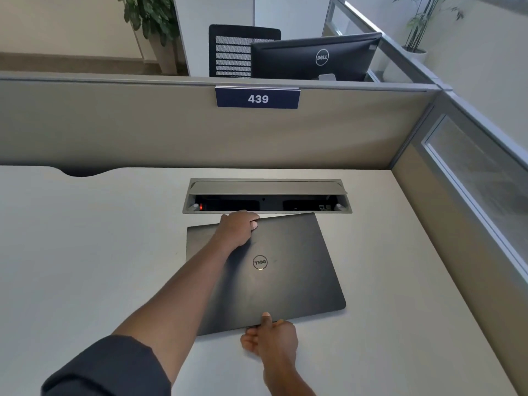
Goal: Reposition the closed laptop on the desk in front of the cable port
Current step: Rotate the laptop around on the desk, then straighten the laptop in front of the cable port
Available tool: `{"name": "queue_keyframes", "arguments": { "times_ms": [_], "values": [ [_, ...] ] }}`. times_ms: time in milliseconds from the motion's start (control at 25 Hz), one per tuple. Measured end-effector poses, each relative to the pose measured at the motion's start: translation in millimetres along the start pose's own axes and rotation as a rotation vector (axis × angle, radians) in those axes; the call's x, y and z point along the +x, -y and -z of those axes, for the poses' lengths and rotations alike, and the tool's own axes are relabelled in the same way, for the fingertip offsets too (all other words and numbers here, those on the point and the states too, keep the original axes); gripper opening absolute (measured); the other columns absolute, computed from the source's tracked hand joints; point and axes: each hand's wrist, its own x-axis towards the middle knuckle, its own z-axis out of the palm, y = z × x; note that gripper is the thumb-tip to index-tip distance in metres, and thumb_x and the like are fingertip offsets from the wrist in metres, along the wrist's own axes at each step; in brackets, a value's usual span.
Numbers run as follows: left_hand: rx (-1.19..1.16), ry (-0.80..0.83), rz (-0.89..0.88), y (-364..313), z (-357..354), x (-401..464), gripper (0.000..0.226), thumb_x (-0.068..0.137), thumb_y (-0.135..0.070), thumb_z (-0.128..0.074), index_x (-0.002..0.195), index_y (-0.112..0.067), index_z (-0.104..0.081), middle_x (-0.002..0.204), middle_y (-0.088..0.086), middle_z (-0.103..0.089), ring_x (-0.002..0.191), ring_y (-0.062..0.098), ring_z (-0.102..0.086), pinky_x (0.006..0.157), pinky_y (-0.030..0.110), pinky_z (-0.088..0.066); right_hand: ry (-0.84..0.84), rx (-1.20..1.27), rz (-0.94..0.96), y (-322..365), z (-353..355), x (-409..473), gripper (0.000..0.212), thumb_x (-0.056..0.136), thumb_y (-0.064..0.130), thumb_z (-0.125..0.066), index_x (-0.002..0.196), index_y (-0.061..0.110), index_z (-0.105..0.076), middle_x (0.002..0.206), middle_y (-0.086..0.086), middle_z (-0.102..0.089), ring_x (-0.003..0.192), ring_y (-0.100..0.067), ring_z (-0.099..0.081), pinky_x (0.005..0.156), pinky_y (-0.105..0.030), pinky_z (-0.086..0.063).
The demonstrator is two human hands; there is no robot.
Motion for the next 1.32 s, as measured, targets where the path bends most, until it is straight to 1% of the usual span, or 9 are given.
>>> {"name": "queue_keyframes", "arguments": {
  "times_ms": [160,400,560,680,800,920,1000,1200,1320],
  "values": [
    [0.057,-0.060,-0.085,-8.0,-5.8,4.3,0.022,0.101,-0.019,-0.043,0.106,-0.017,-0.064,0.103,0.007,-0.061,0.098,0.032,-0.060,0.077,0.036,-0.032,0.044,0.091,-0.136,4.7,-2.3,7.8,0.038,0.103,0.018,-0.051,0.081,-0.011,-0.063,0.065,-0.022,-0.072,0.051,-0.034,-0.071,0.046,-0.032,-0.059],
    [0.113,-0.180,-0.120,-11.0,-18.1,-11.4,0.035,0.100,-0.011,-0.042,0.129,-0.015,-0.060,0.114,0.008,-0.064,0.100,0.032,-0.060,0.082,0.041,-0.048,0.091,0.106,-0.167,6.8,1.6,10.5,0.036,0.102,0.019,-0.053,0.090,-0.013,-0.065,0.068,-0.020,-0.074,0.053,-0.030,-0.074,0.045,-0.028,-0.058],
    [0.066,-0.181,-0.116,-10.6,-21.1,-24.3,0.042,0.100,-0.012,-0.043,0.142,-0.010,-0.049,0.134,0.008,-0.059,0.122,0.029,-0.054,0.097,0.040,-0.048,0.095,0.101,-0.159,6.2,3.1,8.7,0.034,0.102,0.020,-0.054,0.098,-0.013,-0.064,0.076,-0.022,-0.075,0.051,-0.026,-0.073,0.045,-0.026,-0.057],
    [0.078,-0.147,-0.110,-8.1,-27.1,-46.1,0.050,0.102,-0.018,-0.043,0.151,-0.010,-0.035,0.159,0.008,-0.034,0.147,0.028,-0.030,0.121,0.041,-0.027,0.124,0.068,-0.136,6.8,10.9,6.9,0.035,0.100,0.019,-0.058,0.088,-0.013,-0.063,0.075,-0.020,-0.073,0.048,-0.025,-0.067,0.045,-0.026,-0.056],
    [0.048,-0.161,-0.042,4.6,-39.7,-86.6,0.054,0.104,-0.023,-0.039,0.155,-0.012,-0.028,0.165,0.008,-0.023,0.153,0.028,-0.018,0.124,0.046,-0.016,0.104,-0.008,-0.042,8.0,30.6,8.9,0.032,0.092,0.014,-0.069,0.064,-0.001,-0.062,0.054,-0.013,-0.060,0.045,-0.024,-0.050,0.049,-0.031,-0.049],
    [0.052,-0.220,0.002,20.3,-49.0,-128.6,0.052,0.104,-0.025,-0.038,0.155,-0.015,-0.030,0.164,0.006,-0.025,0.153,0.027,-0.020,0.123,0.045,-0.015,-0.033,-0.410,0.227,5.1,56.3,14.0,0.044,0.088,0.019,-0.069,0.048,0.006,-0.055,0.050,-0.011,-0.065,0.046,-0.030,-0.060,0.057,-0.042,-0.057],
    [0.039,-0.238,0.029,28.0,-49.8,-149.5,0.052,0.104,-0.026,-0.037,0.155,-0.016,-0.031,0.164,0.005,-0.025,0.153,0.026,-0.020,0.123,0.043,-0.015,-0.140,-0.638,0.390,9.3,70.2,13.3,0.035,0.088,0.021,-0.064,0.057,0.005,-0.056,0.059,-0.008,-0.069,0.060,-0.029,-0.066,0.063,-0.038,-0.056],
    [-0.103,-0.263,0.139,35.1,-47.5,-193.8,0.059,0.101,-0.033,-0.045,0.152,-0.008,-0.030,0.162,0.015,-0.025,0.151,0.033,-0.021,0.123,0.045,-0.023,-0.270,-0.713,0.642,35.9,99.2,23.8,0.013,0.085,0.017,-0.069,0.087,0.014,-0.057,0.091,-0.003,-0.061,0.088,-0.027,-0.057,0.076,-0.039,-0.049],
    [-0.370,-0.306,0.270,44.7,-48.9,-221.4,0.083,0.092,-0.038,-0.064,0.153,-0.003,-0.019,0.159,0.019,-0.025,0.149,0.035,-0.023,0.119,0.051,-0.032,-0.324,-0.794,0.641,40.9,118.9,39.4,0.045,0.086,0.025,-0.074,0.121,0.005,-0.056,0.119,-0.014,-0.055,0.112,-0.036,-0.050,0.096,-0.045,-0.046]
  ]
}}
